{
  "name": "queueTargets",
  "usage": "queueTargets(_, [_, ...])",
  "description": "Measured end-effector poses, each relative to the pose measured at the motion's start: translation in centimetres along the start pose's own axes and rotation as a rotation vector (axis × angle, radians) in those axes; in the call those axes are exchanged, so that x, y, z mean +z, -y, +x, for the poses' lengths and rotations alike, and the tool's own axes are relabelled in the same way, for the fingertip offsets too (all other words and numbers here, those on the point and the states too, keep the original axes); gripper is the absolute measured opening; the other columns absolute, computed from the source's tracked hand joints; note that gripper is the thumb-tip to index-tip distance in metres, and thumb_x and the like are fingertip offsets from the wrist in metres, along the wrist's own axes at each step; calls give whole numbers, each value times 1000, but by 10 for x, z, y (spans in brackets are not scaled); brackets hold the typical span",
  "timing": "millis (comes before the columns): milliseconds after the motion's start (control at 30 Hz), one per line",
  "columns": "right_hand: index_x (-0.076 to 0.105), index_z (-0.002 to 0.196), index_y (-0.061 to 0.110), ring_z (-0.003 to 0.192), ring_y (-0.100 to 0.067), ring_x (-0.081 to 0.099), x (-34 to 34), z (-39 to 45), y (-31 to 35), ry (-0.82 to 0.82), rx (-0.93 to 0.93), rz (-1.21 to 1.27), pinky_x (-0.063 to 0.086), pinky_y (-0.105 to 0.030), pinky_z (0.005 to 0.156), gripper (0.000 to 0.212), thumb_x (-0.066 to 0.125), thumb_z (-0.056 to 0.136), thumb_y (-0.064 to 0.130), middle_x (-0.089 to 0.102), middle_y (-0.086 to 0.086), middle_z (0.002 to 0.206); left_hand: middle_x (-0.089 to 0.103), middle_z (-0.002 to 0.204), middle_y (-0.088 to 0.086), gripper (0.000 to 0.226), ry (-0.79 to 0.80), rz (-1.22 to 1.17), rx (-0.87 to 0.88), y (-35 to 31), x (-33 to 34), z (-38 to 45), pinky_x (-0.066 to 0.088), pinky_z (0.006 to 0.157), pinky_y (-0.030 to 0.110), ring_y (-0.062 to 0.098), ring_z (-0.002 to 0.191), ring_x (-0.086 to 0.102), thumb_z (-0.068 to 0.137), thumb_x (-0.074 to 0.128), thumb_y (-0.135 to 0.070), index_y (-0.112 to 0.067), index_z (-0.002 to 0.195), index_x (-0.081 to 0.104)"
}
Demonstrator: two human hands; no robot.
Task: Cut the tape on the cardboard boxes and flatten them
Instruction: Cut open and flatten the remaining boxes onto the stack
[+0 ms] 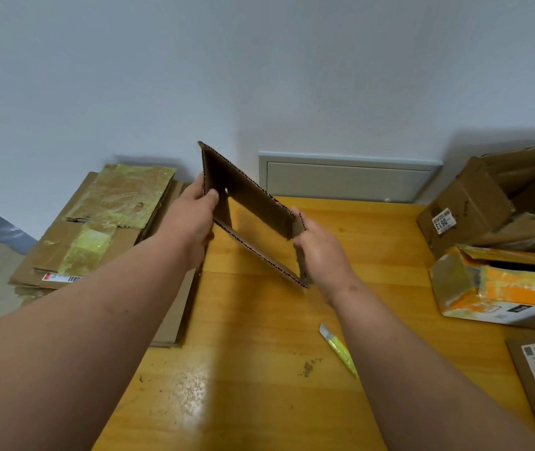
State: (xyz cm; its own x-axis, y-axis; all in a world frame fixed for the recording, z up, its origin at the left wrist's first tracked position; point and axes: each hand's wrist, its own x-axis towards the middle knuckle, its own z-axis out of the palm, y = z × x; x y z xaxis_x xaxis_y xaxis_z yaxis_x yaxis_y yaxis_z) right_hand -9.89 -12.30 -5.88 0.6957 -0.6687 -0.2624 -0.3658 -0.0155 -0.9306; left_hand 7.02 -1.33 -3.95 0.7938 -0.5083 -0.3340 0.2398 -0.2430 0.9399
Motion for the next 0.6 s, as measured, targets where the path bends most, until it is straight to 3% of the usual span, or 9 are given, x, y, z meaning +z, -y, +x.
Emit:
queueTargets(67, [36, 148, 43, 85, 4, 55, 5, -5, -4, 7, -50, -60, 47, -11, 68, 57, 37, 99, 15, 55, 8, 131, 59, 129, 0, 37, 61, -99, -104, -3, 1, 2, 53, 90, 49, 23, 116, 54, 105, 40, -27, -42, 136, 54])
queueTargets(100, [34, 149, 41, 93, 7, 53, 9, -8, -7, 29, -84, -105, 44, -6, 77, 57, 37, 99, 16, 46, 12, 142, 60, 126, 4, 33, 94, -173, -150, -3, 1, 3, 56, 84, 50, 26, 114, 55, 103, 41, -33, -37, 130, 60])
queueTargets(167, [31, 152, 36, 123, -6, 45, 18, -13, -15, 95, -129, -206, 39, -23, 105, 59, 36, 95, 22, 35, 12, 153, 64, 122, 8, 47, 171, -288, -213, 1, -1, 5, 59, 75, 47, 29, 110, 59, 96, 42, -60, -29, 122, 67])
queueTargets(233, [29, 152, 36, 134, -16, 40, 28, -18, -20, 159, -113, -290, 39, -35, 110, 63, 35, 90, 29, 33, 12, 156, 67, 120, 7, 74, 202, -271, -237, 6, 0, 8, 59, 80, 48, 29, 110, 62, 77, 53, -81, -27, 125, 65])
queueTargets(333, [24, 155, 33, 145, -16, 24, 46, -21, -29, 258, -123, -421, 23, -35, 119, 62, 42, 95, 28, 20, 15, 161, 72, 112, 4, 46, 135, -1, -195, 19, 4, 13, 60, 65, 36, 24, 100, 68, 80, 77, -44, -25, 118, 60])
queueTargets(400, [24, 155, 33, 148, -14, 17, 53, -20, -33, 341, -105, -439, 18, -38, 121, 66, 50, 95, 32, 14, 15, 163, 71, 108, 3, 32, 21, 75, -180, 31, 3, 21, 58, 63, 35, 23, 94, 69, 87, 72, -10, -28, 108, 57])
queueTargets(467, [34, 151, 32, 147, -11, 21, 53, -17, -36, 378, -43, -261, 19, -33, 119, 63, 57, 93, 38, 24, 11, 161, 71, 107, 2, 33, -19, 69, -169, 39, -2, 26, 57, 66, 37, 24, 93, 70, 89, 64, 0, -28, 106, 56])
queueTargets(533, [45, 146, 32, 142, -11, 34, 47, -12, -38, 267, 54, -63, 26, -28, 114, 54, 60, 94, 41, 41, 9, 153, 72, 106, 2, 34, 13, 41, -160, 43, -9, 28, 58, 67, 38, 24, 92, 71, 90, 61, 2, -27, 108, 58])
queueTargets(600, [44, 146, 34, 142, -16, 33, 38, -4, -46, 69, 111, -190, 27, -36, 117, 53, 56, 95, 44, 41, 7, 152, 73, 108, 2, 37, 74, 19, -171, 45, -18, 32, 59, 76, 44, 26, 95, 71, 91, 59, 3, -25, 115, 59])
